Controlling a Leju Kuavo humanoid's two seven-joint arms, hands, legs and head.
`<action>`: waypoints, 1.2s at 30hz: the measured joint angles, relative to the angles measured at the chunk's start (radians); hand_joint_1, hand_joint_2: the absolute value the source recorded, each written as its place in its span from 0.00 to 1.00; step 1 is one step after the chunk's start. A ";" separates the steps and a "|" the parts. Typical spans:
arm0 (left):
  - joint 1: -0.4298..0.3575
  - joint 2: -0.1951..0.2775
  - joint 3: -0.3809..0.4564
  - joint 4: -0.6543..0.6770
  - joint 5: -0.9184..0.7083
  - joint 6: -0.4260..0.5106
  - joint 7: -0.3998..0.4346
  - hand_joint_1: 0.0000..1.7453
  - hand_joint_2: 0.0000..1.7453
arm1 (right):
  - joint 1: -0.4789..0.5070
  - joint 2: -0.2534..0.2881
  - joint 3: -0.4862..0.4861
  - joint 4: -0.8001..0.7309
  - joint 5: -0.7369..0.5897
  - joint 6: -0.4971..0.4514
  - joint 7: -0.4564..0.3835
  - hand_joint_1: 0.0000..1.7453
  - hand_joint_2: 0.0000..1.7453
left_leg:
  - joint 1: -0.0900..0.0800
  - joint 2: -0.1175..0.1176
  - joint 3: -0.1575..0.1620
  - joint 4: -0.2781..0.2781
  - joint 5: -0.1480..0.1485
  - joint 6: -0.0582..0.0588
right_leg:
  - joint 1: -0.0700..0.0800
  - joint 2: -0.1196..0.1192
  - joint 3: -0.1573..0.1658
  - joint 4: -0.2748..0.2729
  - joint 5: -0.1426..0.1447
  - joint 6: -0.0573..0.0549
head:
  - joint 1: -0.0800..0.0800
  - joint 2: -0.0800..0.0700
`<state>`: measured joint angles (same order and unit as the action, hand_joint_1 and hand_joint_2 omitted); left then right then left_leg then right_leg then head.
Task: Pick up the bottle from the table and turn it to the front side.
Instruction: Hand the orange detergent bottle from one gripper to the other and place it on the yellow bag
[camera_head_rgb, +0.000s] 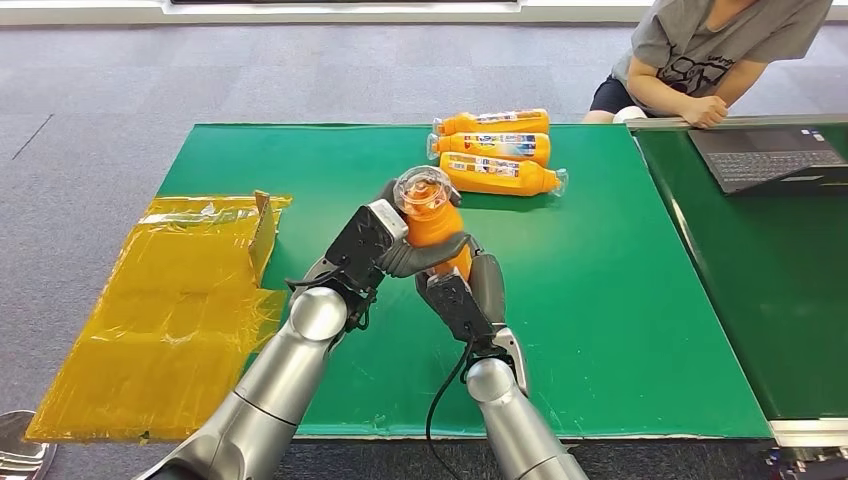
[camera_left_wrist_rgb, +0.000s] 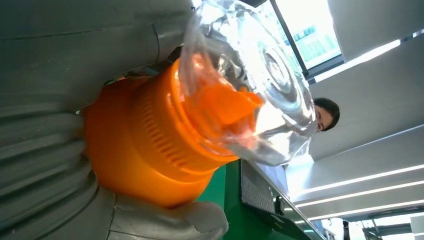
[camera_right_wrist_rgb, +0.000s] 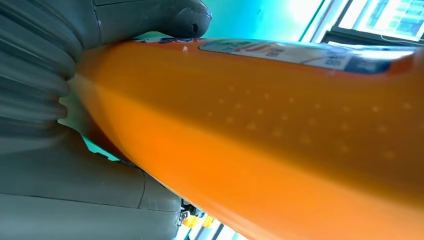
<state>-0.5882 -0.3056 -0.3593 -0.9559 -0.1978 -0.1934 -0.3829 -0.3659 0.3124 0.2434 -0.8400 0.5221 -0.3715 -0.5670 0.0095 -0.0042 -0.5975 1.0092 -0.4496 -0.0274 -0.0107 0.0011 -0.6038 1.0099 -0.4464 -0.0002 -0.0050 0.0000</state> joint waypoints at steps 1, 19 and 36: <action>0.000 0.000 0.000 -0.002 0.001 -0.001 0.002 1.00 1.00 | 0.000 0.000 0.000 0.000 0.001 -0.001 -0.001 1.00 1.00 | 0.000 0.000 0.000 0.000 0.000 0.000 | 0.000 0.000 0.000 0.000 0.000 0.000 | 0.000 0.000; 0.004 0.002 0.003 -0.008 0.010 0.000 0.006 1.00 1.00 | 0.001 0.000 0.000 0.002 0.005 -0.006 0.004 1.00 1.00 | 0.000 0.000 0.000 0.000 0.000 0.000 | 0.000 0.000 0.000 0.000 0.000 0.000 | 0.000 0.000; 0.008 0.005 0.006 -0.017 -0.018 0.032 0.010 1.00 1.00 | 0.009 0.000 0.000 -0.001 0.002 -0.007 0.019 0.00 0.00 | 0.000 0.000 0.000 0.000 0.000 0.000 | 0.000 0.000 0.000 0.000 0.000 0.000 | 0.000 0.000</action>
<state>-0.5800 -0.3003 -0.3538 -0.9731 -0.2161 -0.1610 -0.3734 -0.3570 0.3124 0.2434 -0.8407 0.5244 -0.3788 -0.5482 0.0095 -0.0043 -0.5976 1.0092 -0.4496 -0.0274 -0.0107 0.0011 -0.6039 1.0099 -0.4464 -0.0002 -0.0051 0.0000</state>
